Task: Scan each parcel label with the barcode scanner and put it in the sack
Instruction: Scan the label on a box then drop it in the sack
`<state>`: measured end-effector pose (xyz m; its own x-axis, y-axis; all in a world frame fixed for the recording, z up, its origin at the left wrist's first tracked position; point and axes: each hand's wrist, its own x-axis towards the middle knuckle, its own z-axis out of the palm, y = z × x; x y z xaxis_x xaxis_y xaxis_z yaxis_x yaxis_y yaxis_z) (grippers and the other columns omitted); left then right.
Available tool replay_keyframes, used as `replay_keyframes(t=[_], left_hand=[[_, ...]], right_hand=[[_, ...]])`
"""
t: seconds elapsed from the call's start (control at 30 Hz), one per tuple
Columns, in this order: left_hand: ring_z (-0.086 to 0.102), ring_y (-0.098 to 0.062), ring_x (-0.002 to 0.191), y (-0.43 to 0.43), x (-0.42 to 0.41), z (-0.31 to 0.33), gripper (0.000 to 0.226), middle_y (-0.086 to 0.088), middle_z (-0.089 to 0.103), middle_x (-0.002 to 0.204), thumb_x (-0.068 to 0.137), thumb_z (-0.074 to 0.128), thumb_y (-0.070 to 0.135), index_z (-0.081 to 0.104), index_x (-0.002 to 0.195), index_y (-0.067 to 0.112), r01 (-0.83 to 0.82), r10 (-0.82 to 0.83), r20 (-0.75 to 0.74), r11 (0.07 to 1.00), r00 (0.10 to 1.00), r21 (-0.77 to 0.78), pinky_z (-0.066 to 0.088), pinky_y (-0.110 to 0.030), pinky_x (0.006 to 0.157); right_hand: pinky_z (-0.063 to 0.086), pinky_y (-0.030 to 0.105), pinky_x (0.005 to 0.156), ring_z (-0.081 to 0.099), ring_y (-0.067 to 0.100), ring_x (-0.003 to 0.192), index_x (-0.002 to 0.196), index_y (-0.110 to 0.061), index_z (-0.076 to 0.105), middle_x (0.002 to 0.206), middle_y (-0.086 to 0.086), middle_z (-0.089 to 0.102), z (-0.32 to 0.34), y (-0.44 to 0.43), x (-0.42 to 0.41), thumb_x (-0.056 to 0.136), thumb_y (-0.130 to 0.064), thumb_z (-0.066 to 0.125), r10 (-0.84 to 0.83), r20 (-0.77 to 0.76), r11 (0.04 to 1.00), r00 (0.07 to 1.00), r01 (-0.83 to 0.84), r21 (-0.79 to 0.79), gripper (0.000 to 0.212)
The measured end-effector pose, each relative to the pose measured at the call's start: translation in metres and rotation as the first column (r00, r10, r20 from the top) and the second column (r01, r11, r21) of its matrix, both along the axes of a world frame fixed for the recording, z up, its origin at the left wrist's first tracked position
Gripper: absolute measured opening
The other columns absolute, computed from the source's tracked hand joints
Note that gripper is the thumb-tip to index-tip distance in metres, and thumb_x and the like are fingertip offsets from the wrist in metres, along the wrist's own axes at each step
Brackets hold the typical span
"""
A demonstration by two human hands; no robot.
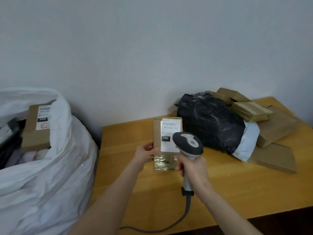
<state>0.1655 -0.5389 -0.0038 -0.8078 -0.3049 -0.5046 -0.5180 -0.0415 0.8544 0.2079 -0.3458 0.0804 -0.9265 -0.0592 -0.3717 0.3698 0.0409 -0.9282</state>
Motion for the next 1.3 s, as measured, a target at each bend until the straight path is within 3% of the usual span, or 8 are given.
replay_keyframes(t=[0.2,0.43,0.57,0.83,0.97,1.1,1.3], left_hand=[[0.066,-0.024,0.092,0.002,0.007,0.006,0.051,-0.011,0.065,0.114,0.084,0.072,0.008,0.052,0.131,0.006,-0.060,0.060,0.014,0.998,0.998,0.000,0.054,-0.033,0.073],[0.066,-0.024,0.089,0.004,0.008,0.002,0.048,-0.004,0.068,0.101,0.084,0.071,0.006,0.053,0.129,0.005,-0.095,0.096,0.027,0.995,0.995,-0.023,0.054,-0.043,0.088],[0.067,-0.023,0.088,0.008,0.007,0.004,0.051,-0.007,0.068,0.107,0.084,0.072,0.007,0.053,0.131,0.006,-0.087,0.087,0.015,0.996,0.996,-0.031,0.054,-0.041,0.087],[0.066,-0.020,0.088,0.000,0.018,0.050,0.046,-0.011,0.067,0.111,0.087,0.069,0.012,0.053,0.130,0.005,-0.130,0.124,-0.081,0.988,0.989,-0.082,0.056,-0.033,0.076],[0.067,-0.021,0.086,-0.024,0.041,0.092,0.047,-0.009,0.069,0.105,0.088,0.069,0.019,0.053,0.131,0.007,-0.206,0.184,-0.157,0.969,0.970,-0.134,0.057,-0.038,0.079],[0.069,-0.017,0.080,-0.064,0.080,0.140,0.045,-0.008,0.070,0.105,0.086,0.071,0.024,0.055,0.127,0.012,-0.325,0.282,-0.227,0.928,0.932,-0.181,0.057,-0.024,0.059],[0.069,-0.014,0.072,-0.156,0.158,0.211,0.036,-0.003,0.072,0.089,0.087,0.070,0.026,0.060,0.119,0.013,-0.507,0.447,-0.278,0.837,0.850,-0.205,0.058,-0.028,0.059]], right_hand=[[0.043,0.028,0.050,0.049,0.015,0.040,0.064,-0.001,0.066,0.050,0.009,0.062,0.013,0.004,0.006,0.084,-0.007,0.064,0.028,0.006,1.000,1.000,-0.028,0.005,0.021],[0.042,0.030,0.051,0.048,0.018,0.042,0.058,-0.006,0.060,0.048,0.008,0.060,0.017,0.015,0.007,0.081,-0.007,0.065,0.032,0.059,0.999,0.998,-0.031,-0.009,0.024],[0.042,0.032,0.054,0.048,0.021,0.044,0.054,-0.006,0.059,0.048,0.008,0.059,0.019,0.020,0.007,0.081,-0.007,0.065,0.040,0.061,0.999,0.997,-0.040,-0.011,0.028],[0.049,0.036,0.060,0.056,0.021,0.052,0.075,-0.004,0.065,0.054,0.009,0.064,0.032,0.008,-0.013,0.084,-0.005,0.065,0.058,0.008,0.988,0.998,-0.056,-0.146,0.009],[0.049,0.035,0.060,0.057,0.020,0.055,0.084,-0.006,0.063,0.056,0.006,0.064,0.050,-0.023,-0.023,0.086,-0.008,0.065,0.187,-0.077,0.962,0.979,-0.199,-0.188,0.003],[0.048,0.033,0.056,0.056,0.020,0.054,0.080,-0.003,0.064,0.061,0.011,0.064,0.077,-0.071,-0.019,0.085,-0.007,0.064,0.341,-0.120,0.908,0.932,-0.360,-0.214,0.006],[0.045,0.028,0.049,0.050,0.017,0.044,0.075,0.000,0.065,0.055,0.010,0.061,0.120,-0.158,0.012,0.080,-0.006,0.069,0.506,-0.198,0.800,0.840,-0.542,-0.257,0.009]])
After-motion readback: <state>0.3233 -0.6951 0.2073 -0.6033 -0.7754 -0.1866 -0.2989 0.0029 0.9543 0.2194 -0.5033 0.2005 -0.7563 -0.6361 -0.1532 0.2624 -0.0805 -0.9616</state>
